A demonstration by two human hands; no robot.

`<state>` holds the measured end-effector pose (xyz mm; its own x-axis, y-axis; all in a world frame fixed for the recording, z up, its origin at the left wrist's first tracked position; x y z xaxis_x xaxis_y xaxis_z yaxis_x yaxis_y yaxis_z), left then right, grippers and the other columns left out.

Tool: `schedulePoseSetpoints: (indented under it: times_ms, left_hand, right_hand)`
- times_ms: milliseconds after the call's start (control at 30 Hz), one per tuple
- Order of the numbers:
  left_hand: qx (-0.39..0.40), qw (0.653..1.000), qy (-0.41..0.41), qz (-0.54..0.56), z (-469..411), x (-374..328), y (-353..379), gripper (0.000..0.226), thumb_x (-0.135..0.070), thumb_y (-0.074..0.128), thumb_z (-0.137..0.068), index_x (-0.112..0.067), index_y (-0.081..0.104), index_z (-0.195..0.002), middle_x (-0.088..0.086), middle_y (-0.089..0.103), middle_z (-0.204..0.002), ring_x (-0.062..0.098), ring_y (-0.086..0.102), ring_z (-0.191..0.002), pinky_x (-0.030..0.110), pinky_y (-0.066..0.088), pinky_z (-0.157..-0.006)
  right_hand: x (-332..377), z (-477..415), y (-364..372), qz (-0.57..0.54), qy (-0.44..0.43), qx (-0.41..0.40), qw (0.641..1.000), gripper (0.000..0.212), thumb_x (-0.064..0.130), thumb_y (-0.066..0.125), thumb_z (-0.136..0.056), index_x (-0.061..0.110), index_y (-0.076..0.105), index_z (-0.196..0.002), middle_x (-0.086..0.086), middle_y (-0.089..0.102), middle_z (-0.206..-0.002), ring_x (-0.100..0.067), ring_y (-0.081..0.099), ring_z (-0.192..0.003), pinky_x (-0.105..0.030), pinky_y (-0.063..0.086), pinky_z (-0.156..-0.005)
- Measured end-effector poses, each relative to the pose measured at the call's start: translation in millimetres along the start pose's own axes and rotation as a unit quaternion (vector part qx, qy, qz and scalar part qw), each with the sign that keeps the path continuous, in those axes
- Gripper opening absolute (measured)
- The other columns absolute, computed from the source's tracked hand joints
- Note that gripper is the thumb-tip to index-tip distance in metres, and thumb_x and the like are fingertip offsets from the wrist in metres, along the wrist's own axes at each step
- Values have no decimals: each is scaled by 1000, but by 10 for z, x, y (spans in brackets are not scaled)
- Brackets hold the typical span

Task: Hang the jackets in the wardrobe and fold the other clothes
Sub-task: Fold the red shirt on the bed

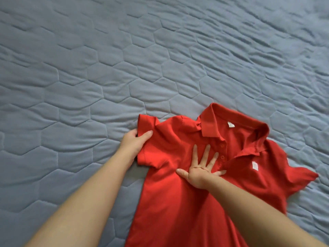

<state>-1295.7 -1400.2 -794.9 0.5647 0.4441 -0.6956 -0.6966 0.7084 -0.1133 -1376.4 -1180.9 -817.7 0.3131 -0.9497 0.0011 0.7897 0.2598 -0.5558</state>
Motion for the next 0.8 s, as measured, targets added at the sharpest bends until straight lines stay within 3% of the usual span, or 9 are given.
schedulePoseSetpoints:
  times_ms: [167,267,333,367,400,467,533,600,800]
  left_hand:
    - [-121,989,64,-53,-22,26,33,21,-15,66,-88,-1,66,-104,14,67,-97,19,60,-85,23,45,-62]
    - [-210,965,103,-115,63,115,-37,23,-22,66,-88,0,67,-96,19,69,-95,28,64,-86,28,37,-64]
    - [-239,947,134,-166,129,136,-95,25,-25,64,-89,0,65,-92,23,68,-93,35,62,-88,31,35,-66]
    - [-246,940,145,-184,154,127,-110,27,-25,62,-90,1,62,-90,24,67,-93,37,61,-88,33,35,-67]
    - [-251,935,152,-199,173,108,-117,29,-26,60,-92,3,60,-90,26,66,-94,38,60,-90,36,37,-70]
    - [-262,926,168,-212,200,51,-125,31,-27,57,-94,3,60,-95,27,65,-99,40,59,-94,41,40,-77]
    - [-278,921,186,-199,211,-4,-142,29,-27,56,-94,1,62,-103,24,66,-104,39,60,-98,41,42,-80]
    - [-298,916,202,-179,206,-20,-172,29,-27,55,-95,-1,62,-106,22,66,-106,38,60,-100,38,41,-80]
    - [-308,918,113,-223,40,38,-263,28,-25,57,-93,-2,55,-108,24,63,-110,40,57,-104,41,41,-83]
  right_hand:
    - [42,36,-141,42,-22,37,998,115,85,43,-71,38,-46,-126,-4,-62,-127,-46,-41,-130,-78,-3,-101]
    - [85,93,-537,177,-43,59,982,113,76,52,-75,26,-15,-151,-20,-19,-156,-50,3,-142,-56,14,-115]
    - [211,129,-994,224,-137,-95,960,73,58,55,-80,19,39,-139,-17,40,-146,-37,45,-128,-44,38,-100]
    - [274,134,-1221,225,-194,-214,930,55,51,56,-80,19,50,-125,-11,52,-132,-32,51,-119,-41,39,-92]
    - [319,122,-1391,224,-244,-301,894,50,48,58,-80,20,52,-120,-7,53,-127,-30,50,-117,-42,36,-90]
    - [392,12,-1565,240,-309,-306,868,49,46,58,-83,22,50,-125,-3,49,-129,-27,43,-123,-45,29,-97]
    - [448,-190,-1649,217,-322,-221,895,33,39,55,-90,20,56,-117,-3,55,-122,-25,48,-120,-44,27,-98]
    - [516,-351,-1776,118,-316,-227,914,18,33,52,-93,20,58,-104,-4,63,-112,-27,54,-113,-43,27,-94]
    - [631,-642,-1813,67,-330,-244,910,24,44,52,-93,28,57,-110,4,66,-113,-22,56,-111,-46,25,-102]
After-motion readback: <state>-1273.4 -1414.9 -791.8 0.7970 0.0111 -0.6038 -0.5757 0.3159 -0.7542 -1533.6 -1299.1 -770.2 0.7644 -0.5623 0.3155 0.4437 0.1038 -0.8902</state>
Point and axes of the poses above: each hand's wrist, its own z-axis away from the middle knuckle, its own y-axis out of the palm, x = y × z, the point moved 2 cm from there along -z, towards the middle knuckle
